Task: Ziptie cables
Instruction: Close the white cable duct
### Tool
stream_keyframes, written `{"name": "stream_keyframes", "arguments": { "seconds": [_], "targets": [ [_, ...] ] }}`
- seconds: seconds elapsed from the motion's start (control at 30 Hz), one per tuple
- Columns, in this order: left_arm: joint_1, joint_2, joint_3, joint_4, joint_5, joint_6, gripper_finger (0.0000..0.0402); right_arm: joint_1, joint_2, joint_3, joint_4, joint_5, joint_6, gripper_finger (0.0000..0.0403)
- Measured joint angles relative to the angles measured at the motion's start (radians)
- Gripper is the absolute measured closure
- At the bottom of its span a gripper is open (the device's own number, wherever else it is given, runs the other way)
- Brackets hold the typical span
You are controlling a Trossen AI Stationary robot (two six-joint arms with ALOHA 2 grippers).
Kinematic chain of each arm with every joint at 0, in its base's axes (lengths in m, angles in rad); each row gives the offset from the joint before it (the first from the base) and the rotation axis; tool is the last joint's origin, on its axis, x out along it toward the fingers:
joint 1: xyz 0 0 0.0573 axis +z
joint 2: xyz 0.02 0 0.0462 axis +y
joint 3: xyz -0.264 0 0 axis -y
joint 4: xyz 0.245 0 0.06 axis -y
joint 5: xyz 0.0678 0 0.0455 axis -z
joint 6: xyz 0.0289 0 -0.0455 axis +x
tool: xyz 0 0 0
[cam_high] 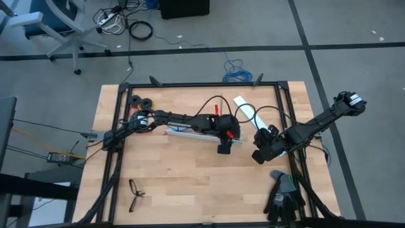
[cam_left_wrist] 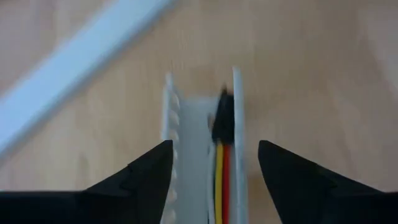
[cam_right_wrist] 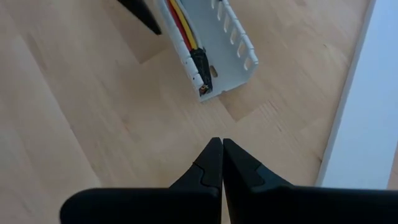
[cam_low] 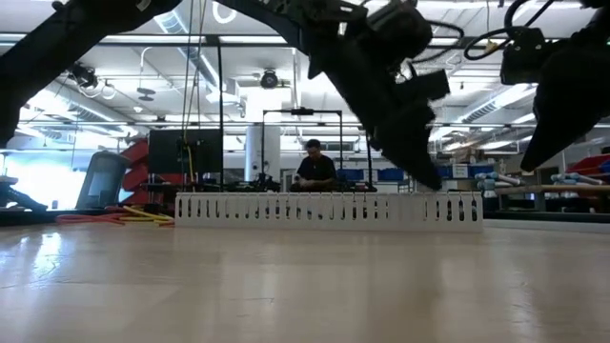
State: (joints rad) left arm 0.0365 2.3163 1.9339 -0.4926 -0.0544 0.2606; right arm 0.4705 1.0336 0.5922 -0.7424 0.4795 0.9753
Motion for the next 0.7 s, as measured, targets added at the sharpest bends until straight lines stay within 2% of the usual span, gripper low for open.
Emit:
{"name": "stream_keyframes", "arguments": {
  "seconds": [0.3, 0.6, 0.7],
  "targets": [
    [-0.018, 0.036, -0.001, 0.012, -0.041, 0.001, 0.0077, 0.007, 0.000, 0.000, 0.002, 0.004, 0.019, 0.0403],
    [-0.025, 0.030, 0.000, 0.060, -0.042, 0.046, 0.0067, 0.012, 0.000, 0.000, 0.004, 0.004, 0.022, 0.0403],
    [-0.023, 0.030, 0.000, 0.088, -0.040, 0.048, 0.0067, 0.009, 0.000, 0.000, -0.008, 0.053, 0.013, 0.0403]
  ]
}}
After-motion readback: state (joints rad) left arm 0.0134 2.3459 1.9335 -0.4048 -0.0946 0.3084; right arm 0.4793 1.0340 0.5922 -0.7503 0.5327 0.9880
